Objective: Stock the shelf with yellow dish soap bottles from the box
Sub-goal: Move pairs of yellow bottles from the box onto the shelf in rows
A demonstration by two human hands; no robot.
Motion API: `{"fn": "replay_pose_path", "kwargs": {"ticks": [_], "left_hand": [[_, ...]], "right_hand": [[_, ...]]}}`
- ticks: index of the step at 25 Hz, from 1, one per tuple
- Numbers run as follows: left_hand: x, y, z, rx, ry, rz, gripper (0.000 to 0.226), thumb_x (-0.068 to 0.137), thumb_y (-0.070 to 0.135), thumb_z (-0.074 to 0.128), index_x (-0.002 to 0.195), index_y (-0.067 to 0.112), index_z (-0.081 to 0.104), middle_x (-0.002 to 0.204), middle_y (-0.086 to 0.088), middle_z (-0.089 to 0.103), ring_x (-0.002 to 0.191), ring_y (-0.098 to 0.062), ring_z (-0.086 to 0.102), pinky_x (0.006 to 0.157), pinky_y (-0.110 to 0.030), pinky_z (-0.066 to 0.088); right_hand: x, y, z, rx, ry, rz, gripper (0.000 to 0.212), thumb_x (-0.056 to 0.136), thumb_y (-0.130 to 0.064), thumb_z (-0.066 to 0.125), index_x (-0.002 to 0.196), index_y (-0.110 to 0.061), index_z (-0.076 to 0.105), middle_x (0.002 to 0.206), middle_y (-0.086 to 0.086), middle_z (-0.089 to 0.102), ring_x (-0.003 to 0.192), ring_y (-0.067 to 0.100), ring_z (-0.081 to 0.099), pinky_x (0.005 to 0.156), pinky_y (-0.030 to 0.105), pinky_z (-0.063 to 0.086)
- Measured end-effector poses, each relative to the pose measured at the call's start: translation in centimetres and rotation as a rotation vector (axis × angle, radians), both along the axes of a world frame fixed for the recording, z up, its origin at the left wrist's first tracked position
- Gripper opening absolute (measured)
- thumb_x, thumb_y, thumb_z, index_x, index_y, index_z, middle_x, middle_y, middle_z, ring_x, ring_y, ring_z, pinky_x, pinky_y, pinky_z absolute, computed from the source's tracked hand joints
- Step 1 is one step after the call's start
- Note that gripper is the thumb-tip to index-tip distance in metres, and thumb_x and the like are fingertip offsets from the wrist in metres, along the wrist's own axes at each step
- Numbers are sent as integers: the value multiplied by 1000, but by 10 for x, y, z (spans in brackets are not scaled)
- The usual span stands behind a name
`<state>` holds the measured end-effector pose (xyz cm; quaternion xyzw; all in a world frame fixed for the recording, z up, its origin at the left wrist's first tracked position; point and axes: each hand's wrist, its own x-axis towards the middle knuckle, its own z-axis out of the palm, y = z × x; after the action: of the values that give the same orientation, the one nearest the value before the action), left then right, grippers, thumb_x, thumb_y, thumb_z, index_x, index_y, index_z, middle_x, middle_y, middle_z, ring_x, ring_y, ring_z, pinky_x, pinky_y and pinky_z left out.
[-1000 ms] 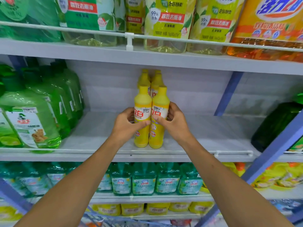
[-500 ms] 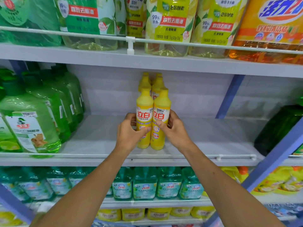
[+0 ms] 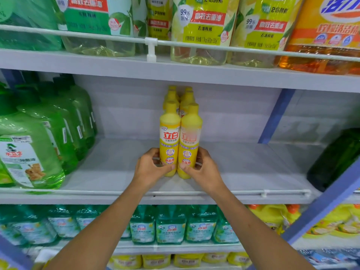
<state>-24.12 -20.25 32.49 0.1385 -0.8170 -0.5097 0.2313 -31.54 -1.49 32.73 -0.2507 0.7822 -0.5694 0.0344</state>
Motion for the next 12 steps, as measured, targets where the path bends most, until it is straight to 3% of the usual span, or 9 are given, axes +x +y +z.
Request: {"fn": "replay_pose_path", "kwargs": {"ticks": [2, 4, 8, 12], "left_hand": [[0, 1, -7, -15, -13, 8, 54, 64, 30, 94, 111, 20, 69, 97, 8, 75, 88, -8, 71, 86, -37, 60], [-4, 4, -9, -36, -13, 40, 53, 64, 31, 94, 110, 19, 70, 95, 8, 76, 85, -8, 72, 84, -35, 61], [-18, 0, -9, -73, 8, 98, 51, 65, 30, 93, 109, 16, 70, 96, 3, 76, 84, -10, 71, 83, -32, 60], [-32, -8, -15, -59, -16, 136, 49, 65, 34, 92, 106, 18, 70, 94, 3, 76, 84, -14, 72, 84, -35, 59]], "right_hand": [[1, -5, -5, 113, 87, -104, 59, 72, -39, 90, 118, -21, 59, 113, -5, 72, 97, 8, 69, 81, 17, 54], [-6, -9, -7, 159, 117, -148, 57, 71, -41, 90, 115, -19, 61, 108, -5, 72, 94, 10, 69, 79, 17, 53], [-20, -16, -6, 110, 74, -126, 56, 73, -35, 89, 119, -16, 63, 108, -7, 71, 93, 10, 68, 86, 25, 56], [-28, -27, -14, -4, -8, -155, 57, 73, -28, 91, 121, -16, 61, 108, -4, 73, 90, 5, 72, 80, 22, 58]]}}
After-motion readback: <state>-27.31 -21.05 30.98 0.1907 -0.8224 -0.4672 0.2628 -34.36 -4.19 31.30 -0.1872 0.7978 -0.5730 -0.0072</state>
